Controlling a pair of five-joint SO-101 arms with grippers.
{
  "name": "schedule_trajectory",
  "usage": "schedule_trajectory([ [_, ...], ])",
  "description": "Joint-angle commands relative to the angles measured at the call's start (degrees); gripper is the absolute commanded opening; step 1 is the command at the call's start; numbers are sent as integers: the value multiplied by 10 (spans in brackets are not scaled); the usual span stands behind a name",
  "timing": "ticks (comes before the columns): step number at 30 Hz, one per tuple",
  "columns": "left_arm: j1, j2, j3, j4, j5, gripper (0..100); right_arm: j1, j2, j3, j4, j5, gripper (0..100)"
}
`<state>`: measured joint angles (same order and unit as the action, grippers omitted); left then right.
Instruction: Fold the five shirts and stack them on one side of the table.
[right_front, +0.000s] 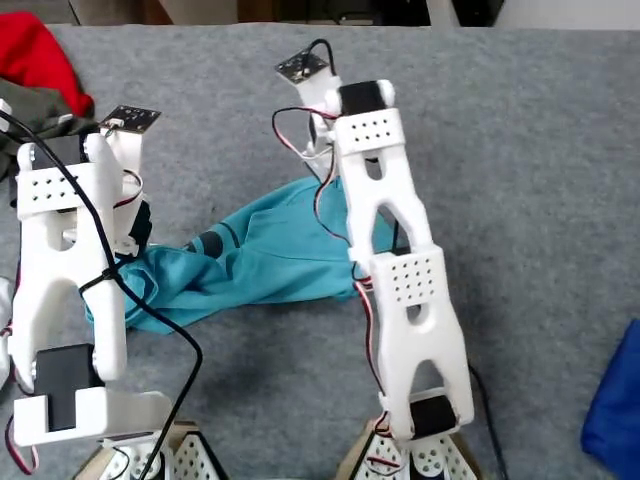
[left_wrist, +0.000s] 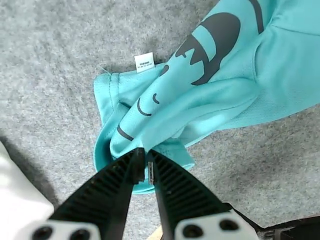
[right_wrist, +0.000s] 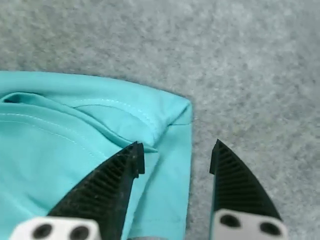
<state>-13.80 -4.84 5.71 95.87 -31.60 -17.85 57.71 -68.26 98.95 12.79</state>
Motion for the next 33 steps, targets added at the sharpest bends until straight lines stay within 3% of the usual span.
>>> schedule_trajectory([
  [1, -4, -2, -23, 0, -6, 19, -10, 3, -28, 3, -5, 220],
  [8, -4, -2, -23, 0, -6, 19, -9, 35, -31, 21, -42, 163],
  [23, -1, -2, -22, 0, -6, 19, -7, 39, -27, 32, -43, 159],
  [33, -1, -2, -22, 1, -6, 19, -5, 36, 9, 32, -89, 159],
])
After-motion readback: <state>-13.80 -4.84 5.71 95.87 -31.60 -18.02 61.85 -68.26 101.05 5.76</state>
